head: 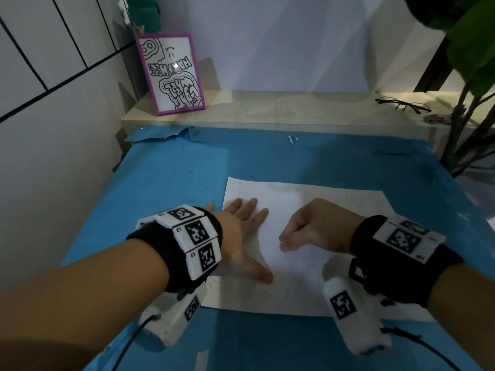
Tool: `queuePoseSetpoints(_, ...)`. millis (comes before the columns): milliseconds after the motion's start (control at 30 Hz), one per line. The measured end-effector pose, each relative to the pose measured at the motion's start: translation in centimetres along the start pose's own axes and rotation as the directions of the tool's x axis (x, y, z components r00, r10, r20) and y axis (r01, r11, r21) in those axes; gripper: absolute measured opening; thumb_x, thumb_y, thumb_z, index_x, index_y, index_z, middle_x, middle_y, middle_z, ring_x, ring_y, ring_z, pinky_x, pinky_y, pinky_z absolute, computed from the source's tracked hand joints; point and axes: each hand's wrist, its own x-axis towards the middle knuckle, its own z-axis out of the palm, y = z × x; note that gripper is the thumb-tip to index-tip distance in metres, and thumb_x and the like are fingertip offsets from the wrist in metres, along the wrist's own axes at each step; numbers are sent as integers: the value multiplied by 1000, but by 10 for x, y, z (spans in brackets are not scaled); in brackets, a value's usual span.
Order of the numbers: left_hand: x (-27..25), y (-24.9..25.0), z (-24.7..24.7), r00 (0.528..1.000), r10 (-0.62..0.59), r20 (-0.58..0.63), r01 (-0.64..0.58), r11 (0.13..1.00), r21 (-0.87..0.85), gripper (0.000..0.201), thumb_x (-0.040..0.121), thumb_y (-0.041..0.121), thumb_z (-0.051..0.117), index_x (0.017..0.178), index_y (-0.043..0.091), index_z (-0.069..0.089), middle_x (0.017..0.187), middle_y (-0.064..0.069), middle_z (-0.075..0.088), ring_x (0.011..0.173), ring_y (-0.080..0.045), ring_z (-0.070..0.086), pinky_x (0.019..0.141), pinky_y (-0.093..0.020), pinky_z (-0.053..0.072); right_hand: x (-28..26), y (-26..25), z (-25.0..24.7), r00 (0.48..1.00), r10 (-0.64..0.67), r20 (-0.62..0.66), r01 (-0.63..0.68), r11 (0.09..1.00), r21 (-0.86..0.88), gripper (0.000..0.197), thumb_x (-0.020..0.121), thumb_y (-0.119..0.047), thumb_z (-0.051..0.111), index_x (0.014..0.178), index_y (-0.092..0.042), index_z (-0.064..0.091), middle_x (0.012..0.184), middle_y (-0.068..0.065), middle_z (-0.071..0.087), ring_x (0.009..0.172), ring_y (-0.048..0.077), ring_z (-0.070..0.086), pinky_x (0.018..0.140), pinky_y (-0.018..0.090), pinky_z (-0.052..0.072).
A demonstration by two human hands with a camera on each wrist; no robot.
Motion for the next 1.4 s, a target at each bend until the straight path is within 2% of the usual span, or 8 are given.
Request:
queuePoseSetpoints(100, 0, 0, 0, 1000, -7, 2, 7, 1000, -3, 120, 59, 90, 47, 144, 42, -22, 152, 15, -31, 142, -10, -23, 115, -52, -9, 2, 2, 0, 992, -1, -125, 6, 999, 37, 9, 70, -22, 78, 78, -17, 76, 78, -12, 71, 80, 3, 63, 78, 17, 46)
queuePoseSetpoints(233, -1, 2, -1, 1000, -9, 12, 9, 1000, 1, 119, 61, 89, 47, 145, 41, -22, 152, 14, -31, 142, -11, -23, 115, -52, -9, -1, 2, 2, 1000, -19, -8, 19, 1000, -22, 11, 71, -24, 78, 81, -18, 76, 79, -13, 71, 81, 1, 63, 78, 15, 45)
queuePoseSetpoints(333, -1, 1, -1, 1000, -10, 11, 10, 1000, 2, 119, 60, 90, 47, 145, 41, -22, 152, 14, -32, 142, -11, -23, 114, -52, -10, 3, 6, -2, 992, 11, -125, -7, 999, 33, 12, 70, -19, 78, 79, -11, 76, 77, -14, 70, 80, 3, 63, 75, 16, 46)
queuePoseSetpoints(467, -2, 2, -3, 1000, -7, 23, 7, 1000, 2, 119, 62, 88, 48, 145, 40, -22, 151, 14, -32, 142, -11, -24, 115, -53, -10, -4, 6, 4, 998, -49, -26, 49, 998, -26, 11, 71, -20, 78, 79, -13, 76, 75, -17, 68, 76, -3, 61, 70, 9, 44)
queuePoseSetpoints(600, -1, 2, -3, 999, -5, 31, 6, 1000, -9, 120, 61, 89, 48, 144, 40, -24, 151, 14, -33, 142, -11, -24, 114, -53, -11, 1, 10, -4, 989, 13, -146, -7, 999, 42, 11, 71, -18, 77, 77, -9, 74, 83, -11, 71, 81, 3, 62, 70, 12, 42)
queuePoseSetpoints(1067, -2, 3, -5, 999, 0, 45, 0, 1000, -5, 120, 63, 87, 50, 145, 39, -23, 151, 13, -33, 142, -11, -24, 112, -53, -12, -3, 16, -6, 991, 7, -132, -2, 999, 41, 12, 71, -17, 78, 78, -8, 75, 86, -11, 72, 82, 3, 63, 72, 9, 42)
queuePoseSetpoints(1233, 0, 2, -2, 1000, -7, 28, 7, 1000, -3, 120, 61, 88, 49, 145, 39, -23, 151, 13, -33, 142, -11, -24, 113, -55, -10, -4, 4, 8, 988, -115, -105, 100, 985, -139, 13, 74, -25, 76, 84, -17, 75, 89, -11, 70, 85, 4, 62, 72, 8, 39)
queuePoseSetpoints(1400, 1, 3, -3, 1000, -6, 30, 6, 1000, 3, 121, 62, 88, 49, 145, 38, -23, 152, 12, -32, 143, -13, -23, 113, -57, -9, 1, -4, 11, 980, -112, -162, 96, 990, -105, 6, 72, -26, 77, 76, -22, 73, 78, -15, 64, 82, 3, 58, 74, 16, 39)
